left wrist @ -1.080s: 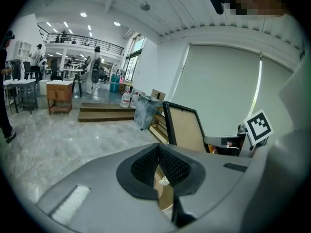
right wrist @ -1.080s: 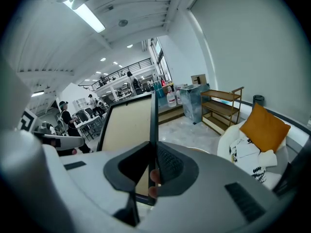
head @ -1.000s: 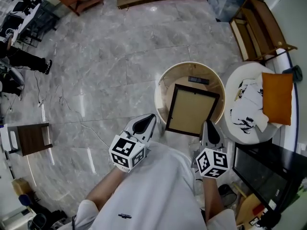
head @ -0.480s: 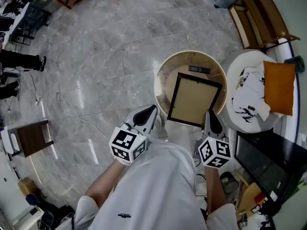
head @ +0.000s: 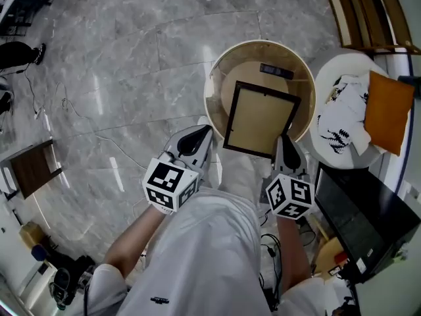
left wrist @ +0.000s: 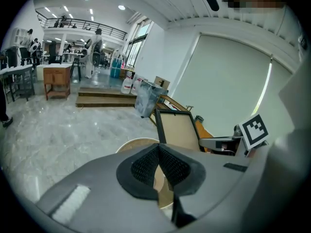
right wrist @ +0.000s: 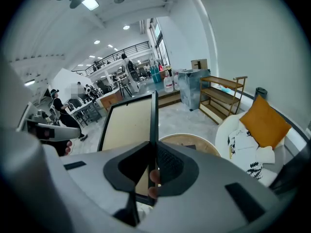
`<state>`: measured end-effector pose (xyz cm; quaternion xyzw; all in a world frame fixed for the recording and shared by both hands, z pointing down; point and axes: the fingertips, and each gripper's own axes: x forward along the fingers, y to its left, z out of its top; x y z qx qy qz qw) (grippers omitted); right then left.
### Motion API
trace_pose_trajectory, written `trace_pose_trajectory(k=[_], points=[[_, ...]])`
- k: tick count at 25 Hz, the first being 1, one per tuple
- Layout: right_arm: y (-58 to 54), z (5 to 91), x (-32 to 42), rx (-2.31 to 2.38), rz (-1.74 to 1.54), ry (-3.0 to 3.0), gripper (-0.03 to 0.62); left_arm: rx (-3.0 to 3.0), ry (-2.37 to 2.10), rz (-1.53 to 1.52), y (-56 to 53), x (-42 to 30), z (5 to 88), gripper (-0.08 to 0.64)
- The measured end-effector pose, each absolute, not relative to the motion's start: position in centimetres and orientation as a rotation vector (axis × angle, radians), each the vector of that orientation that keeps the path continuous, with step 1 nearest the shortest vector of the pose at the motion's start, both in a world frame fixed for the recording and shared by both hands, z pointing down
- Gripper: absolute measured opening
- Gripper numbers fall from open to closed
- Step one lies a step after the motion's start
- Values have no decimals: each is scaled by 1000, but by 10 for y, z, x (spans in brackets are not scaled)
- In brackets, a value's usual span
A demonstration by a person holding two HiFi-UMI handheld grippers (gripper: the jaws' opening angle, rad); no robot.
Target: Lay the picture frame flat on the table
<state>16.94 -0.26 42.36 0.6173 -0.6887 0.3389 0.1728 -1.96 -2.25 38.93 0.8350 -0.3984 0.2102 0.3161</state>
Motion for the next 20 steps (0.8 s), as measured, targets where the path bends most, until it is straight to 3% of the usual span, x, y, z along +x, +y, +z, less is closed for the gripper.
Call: trace_pose_trajectory(k=[20], points=[[-36, 617, 143, 1563, 1059, -1876, 37, 2068, -1034, 607, -49, -16, 541, 5]])
